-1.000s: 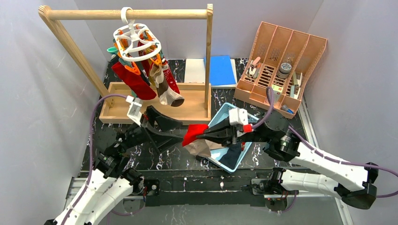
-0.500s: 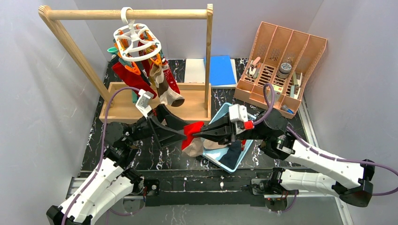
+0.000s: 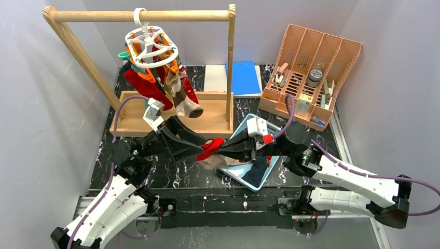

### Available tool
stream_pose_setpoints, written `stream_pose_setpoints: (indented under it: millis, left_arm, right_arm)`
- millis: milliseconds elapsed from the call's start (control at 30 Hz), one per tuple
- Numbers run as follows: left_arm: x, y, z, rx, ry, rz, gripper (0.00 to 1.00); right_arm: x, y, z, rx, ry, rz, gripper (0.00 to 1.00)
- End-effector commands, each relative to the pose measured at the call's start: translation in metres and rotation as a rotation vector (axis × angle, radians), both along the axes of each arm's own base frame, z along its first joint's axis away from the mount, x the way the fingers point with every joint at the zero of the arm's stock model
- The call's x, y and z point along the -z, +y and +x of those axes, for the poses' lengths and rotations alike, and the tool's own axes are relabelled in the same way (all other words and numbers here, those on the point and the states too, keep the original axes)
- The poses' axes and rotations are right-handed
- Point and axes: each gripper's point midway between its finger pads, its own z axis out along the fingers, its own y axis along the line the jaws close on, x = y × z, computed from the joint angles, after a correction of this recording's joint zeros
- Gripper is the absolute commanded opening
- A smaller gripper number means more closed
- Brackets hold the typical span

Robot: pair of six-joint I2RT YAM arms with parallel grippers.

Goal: Clip the socks to the hanger
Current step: Pick up the sock from the bin.

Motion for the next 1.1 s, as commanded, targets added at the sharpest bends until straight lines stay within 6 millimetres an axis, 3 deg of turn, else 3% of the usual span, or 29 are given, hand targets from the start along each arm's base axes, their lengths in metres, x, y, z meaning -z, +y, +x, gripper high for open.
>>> stream_pose_setpoints:
  millis: [0,100,167,200,333,400,500,800,1067]
  left_arm:
    - [-0.022,0.006,-0.011,0.008,-0.072,-0.048,0.46]
    - [-0.02,0.005,-0.009,0.005,-0.071,-0.044,0.32]
    - [-0.018,0.004,-0.007,0.001,-0.063,-0.042,0.31]
    - [-0.016,0.003,-0.006,0.0,-0.059,-0.038,0.32]
    - [-0.004,0.0,0.0,-0.018,-0.039,-0.013,0.56]
    - [0.006,-0.001,0.005,-0.035,-0.029,0.017,0.62]
    - [0.02,-0.003,0.009,-0.056,-0.02,0.054,0.65]
    - [0.035,-0.005,0.013,-0.064,-0.006,0.087,0.66]
    - [0.023,-0.003,0.002,-0.021,-0.018,0.054,0.66]
  right_arm:
    - [-0.007,-0.001,-0.002,-0.005,-0.01,0.029,0.01]
    - [-0.005,0.0,-0.002,-0.007,-0.008,0.022,0.01]
    - [-0.004,0.0,-0.002,-0.009,-0.008,0.019,0.01]
    - [-0.004,0.0,-0.002,-0.009,-0.009,0.018,0.01]
    - [-0.006,-0.002,-0.003,-0.011,-0.011,0.024,0.01]
    - [-0.009,-0.004,-0.005,-0.015,-0.012,0.033,0.01]
    - [-0.016,-0.007,-0.008,-0.024,-0.011,0.057,0.01]
    - [-0.034,-0.012,-0.017,-0.071,0.002,0.113,0.01]
    - [-0.037,-0.009,-0.019,-0.093,0.001,0.119,0.01]
